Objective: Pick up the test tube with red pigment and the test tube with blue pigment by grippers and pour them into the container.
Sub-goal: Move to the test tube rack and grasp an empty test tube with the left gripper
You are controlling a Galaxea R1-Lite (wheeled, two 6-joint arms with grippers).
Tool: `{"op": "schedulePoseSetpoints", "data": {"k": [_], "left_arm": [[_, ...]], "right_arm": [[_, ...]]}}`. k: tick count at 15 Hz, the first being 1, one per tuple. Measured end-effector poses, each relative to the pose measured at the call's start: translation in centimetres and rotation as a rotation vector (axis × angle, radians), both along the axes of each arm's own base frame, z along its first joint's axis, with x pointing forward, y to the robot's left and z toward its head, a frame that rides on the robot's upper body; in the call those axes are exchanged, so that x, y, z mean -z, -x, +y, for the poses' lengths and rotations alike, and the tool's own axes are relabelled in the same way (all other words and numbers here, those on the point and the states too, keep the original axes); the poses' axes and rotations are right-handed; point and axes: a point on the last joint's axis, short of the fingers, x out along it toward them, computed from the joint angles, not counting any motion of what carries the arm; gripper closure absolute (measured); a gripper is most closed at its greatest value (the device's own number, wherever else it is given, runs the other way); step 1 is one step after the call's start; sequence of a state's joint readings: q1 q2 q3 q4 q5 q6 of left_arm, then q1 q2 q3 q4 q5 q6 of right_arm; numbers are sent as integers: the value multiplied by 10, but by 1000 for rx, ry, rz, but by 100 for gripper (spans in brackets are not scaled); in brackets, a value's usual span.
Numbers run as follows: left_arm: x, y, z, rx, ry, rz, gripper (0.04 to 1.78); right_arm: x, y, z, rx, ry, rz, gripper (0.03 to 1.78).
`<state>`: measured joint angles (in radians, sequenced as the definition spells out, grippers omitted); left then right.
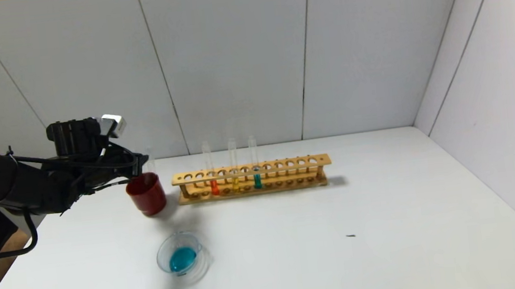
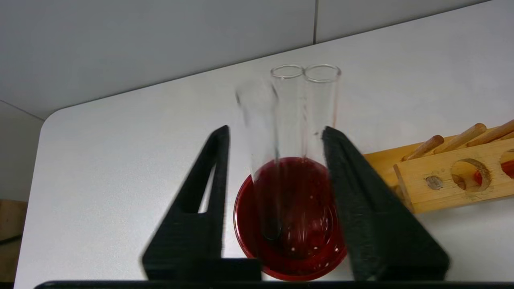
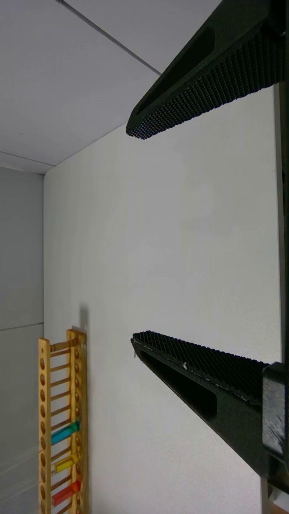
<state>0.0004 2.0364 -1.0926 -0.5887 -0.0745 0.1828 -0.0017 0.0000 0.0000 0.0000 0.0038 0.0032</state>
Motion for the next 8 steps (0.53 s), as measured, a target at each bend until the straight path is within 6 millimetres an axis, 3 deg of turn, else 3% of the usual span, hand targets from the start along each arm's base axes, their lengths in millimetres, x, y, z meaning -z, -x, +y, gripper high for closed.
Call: {"op": "schedulePoseSetpoints", "data": {"k": [2,4,8], "left_arm": [[-1,1,0,0,-2,0,56],[-4,4,0,0,-2,-7,31],[-29,19,-3,9,-5,-60,7]], "right_arm": [[0,0,0,-1,0,0,6],[0,0,0,0,0,0,6],[0,0,0,-1,0,0,6]]}}
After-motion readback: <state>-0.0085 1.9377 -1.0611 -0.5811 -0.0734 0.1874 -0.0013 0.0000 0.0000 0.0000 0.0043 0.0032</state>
